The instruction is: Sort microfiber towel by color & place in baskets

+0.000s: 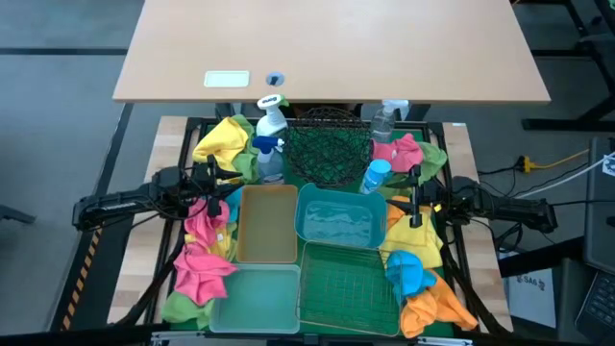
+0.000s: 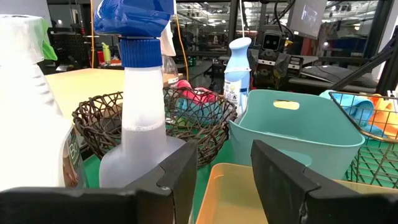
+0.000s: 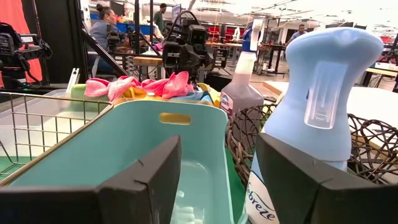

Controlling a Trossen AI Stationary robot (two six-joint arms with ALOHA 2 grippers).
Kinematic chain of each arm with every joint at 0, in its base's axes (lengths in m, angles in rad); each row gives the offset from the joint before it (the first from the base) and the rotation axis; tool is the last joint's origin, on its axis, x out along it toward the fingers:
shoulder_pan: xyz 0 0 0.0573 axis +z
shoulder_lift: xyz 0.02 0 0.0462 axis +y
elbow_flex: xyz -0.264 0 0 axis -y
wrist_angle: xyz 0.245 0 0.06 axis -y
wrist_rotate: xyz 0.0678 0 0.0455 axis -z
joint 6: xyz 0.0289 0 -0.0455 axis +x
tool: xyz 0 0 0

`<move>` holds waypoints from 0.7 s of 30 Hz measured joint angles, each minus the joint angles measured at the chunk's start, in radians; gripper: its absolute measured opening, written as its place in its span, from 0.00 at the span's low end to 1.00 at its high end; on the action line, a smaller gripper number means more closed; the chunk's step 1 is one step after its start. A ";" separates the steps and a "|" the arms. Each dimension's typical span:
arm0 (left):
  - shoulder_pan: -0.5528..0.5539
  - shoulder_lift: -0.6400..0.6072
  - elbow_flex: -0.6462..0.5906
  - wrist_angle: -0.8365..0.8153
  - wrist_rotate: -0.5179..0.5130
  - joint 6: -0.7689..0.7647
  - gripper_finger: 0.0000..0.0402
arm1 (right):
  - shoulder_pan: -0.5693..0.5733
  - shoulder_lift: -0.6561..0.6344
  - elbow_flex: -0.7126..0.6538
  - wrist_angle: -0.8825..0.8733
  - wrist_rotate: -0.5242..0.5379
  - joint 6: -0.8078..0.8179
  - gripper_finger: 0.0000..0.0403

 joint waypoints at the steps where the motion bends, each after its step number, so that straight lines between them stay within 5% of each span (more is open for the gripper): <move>1: 0.000 0.000 0.000 0.000 0.000 0.000 0.36 | 0.000 0.000 0.000 0.000 0.000 0.000 0.52; 8: 0.000 0.000 0.000 0.000 0.000 0.000 0.36 | 0.000 0.000 0.000 0.001 -0.007 0.035 0.52; 21: 0.000 0.000 0.000 0.000 0.000 0.000 0.36 | 0.000 0.000 0.000 0.039 -0.034 0.479 0.52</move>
